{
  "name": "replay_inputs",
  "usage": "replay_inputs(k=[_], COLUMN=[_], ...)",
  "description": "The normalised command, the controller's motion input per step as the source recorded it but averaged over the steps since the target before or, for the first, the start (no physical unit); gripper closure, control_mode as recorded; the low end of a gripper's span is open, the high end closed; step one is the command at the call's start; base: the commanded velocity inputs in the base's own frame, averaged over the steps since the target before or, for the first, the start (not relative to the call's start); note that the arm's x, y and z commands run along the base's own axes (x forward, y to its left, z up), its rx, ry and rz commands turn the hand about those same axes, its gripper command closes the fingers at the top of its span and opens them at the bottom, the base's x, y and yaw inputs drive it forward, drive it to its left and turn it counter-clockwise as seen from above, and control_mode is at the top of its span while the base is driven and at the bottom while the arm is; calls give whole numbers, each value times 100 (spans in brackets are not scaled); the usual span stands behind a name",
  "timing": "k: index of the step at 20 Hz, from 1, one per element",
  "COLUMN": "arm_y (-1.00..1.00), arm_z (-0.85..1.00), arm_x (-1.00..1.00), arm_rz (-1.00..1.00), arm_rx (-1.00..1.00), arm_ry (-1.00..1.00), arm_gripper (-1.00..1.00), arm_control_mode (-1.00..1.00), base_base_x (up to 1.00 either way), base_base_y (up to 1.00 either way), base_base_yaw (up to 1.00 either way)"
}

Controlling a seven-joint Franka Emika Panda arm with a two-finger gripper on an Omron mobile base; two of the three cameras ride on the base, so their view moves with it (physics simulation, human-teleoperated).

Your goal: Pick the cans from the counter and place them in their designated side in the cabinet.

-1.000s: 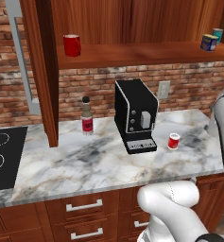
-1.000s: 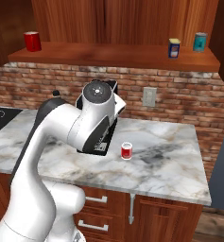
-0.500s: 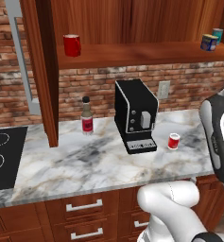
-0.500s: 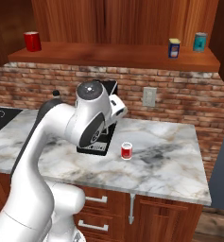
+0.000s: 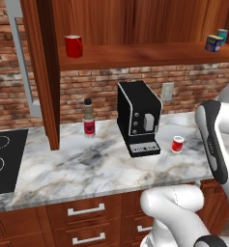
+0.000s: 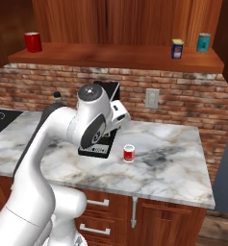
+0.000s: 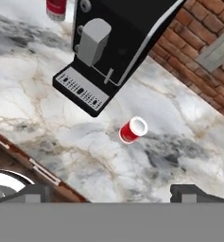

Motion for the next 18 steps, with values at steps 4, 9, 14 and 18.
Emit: replay_inputs(k=[4, 9, 14, 18], arm_y=[-5, -6, 0, -2], arm_z=[-9, -10, -14, -12], arm_x=[13, 8, 21, 19], arm_rz=[1, 0, -10, -11], arm_rx=[10, 10, 9, 9], arm_ry=[7, 1, 1, 4], arm_gripper=[-100, -100, -100, -100], arm_control_mode=[-100, -100, -100, -100], base_base_x=[0, 0, 0, 0], base_base_y=[0, 0, 0, 0], base_base_yaw=[0, 0, 0, 0])
